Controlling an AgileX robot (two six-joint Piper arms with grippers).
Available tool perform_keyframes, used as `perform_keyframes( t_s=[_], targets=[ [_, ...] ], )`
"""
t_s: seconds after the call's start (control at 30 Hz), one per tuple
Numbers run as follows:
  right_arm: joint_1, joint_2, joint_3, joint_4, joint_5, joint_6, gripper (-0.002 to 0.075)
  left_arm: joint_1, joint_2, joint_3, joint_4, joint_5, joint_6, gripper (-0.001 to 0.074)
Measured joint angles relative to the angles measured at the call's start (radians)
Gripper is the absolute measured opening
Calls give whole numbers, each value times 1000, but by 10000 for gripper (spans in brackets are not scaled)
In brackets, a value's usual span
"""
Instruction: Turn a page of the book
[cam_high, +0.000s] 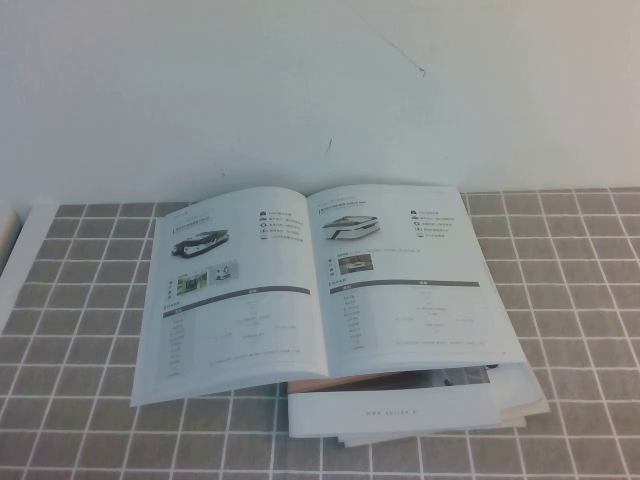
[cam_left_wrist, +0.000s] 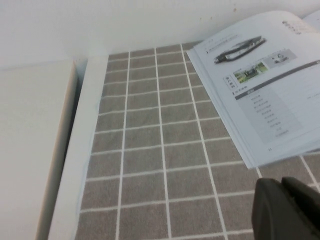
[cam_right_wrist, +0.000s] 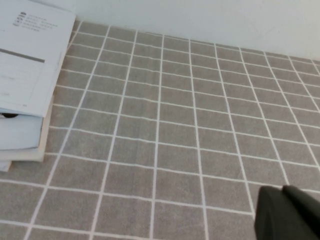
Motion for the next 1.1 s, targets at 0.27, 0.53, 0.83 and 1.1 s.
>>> perform_keyframes(
  t_s=[0.27,0.53,0.83,1.1],
  targets=[
    [0,0,0,-56,-18,-1,-1,0,0,6,10,-269,2,-4],
    [0,0,8,-56,-422,-12,-1,0,0,6,10,-627,-19,-4],
    [0,0,8,-45,-902,53,-1,0,0,6,10,-793,-19,-4],
    [0,0,8,14,-1020,76,-1,0,0,6,10,-829,-19,-4]
  ],
)
